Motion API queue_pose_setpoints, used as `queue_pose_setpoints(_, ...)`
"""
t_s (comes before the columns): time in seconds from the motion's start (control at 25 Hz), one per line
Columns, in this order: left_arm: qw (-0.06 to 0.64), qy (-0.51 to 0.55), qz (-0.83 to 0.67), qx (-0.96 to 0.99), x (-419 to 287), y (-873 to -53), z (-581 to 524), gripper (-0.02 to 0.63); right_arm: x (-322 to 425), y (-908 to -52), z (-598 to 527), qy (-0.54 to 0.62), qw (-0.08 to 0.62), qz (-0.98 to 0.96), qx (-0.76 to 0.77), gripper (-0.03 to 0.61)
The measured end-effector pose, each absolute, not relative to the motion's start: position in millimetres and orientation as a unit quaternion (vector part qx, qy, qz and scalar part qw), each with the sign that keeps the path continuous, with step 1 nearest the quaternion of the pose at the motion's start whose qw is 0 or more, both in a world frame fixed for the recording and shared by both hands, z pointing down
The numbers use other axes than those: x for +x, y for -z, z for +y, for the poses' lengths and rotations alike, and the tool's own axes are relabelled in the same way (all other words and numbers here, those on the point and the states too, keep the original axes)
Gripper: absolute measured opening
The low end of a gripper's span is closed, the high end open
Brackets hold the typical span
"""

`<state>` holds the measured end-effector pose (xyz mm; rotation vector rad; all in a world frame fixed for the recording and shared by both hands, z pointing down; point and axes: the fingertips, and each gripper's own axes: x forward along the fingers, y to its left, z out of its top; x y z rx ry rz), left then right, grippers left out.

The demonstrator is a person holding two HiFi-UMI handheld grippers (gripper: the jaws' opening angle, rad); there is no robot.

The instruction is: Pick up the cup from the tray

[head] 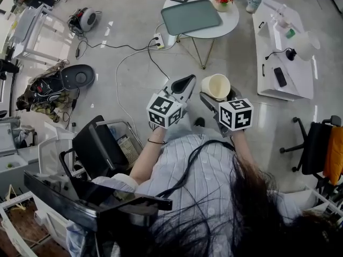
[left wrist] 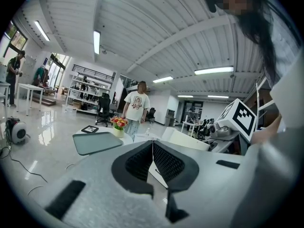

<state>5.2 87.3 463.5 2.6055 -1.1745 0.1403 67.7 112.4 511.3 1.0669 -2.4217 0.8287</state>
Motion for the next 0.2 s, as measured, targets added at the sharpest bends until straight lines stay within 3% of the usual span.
queue_pose_setpoints(0.2,0.145,-0.042,-0.392,0.908,31,-471,79,0.014,100,-515,110,-0.293,0.19,-0.848,0.399,0.423)
